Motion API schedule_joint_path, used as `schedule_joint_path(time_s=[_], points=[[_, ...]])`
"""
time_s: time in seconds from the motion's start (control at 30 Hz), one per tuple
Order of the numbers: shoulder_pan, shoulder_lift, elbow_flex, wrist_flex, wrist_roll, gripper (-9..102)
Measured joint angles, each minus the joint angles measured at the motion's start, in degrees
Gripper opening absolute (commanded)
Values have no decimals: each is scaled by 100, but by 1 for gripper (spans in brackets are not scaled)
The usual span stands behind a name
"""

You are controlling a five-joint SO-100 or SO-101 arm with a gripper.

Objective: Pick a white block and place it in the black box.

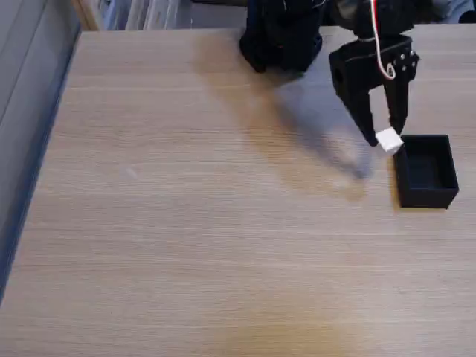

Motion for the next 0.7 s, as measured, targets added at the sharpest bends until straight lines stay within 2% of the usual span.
schedule_joint_path(time_s=[0.3, 0.7], points=[[-1345, -193, -589, 422, 633, 0], [-1107, -1301, -1266, 202, 686, 0]])
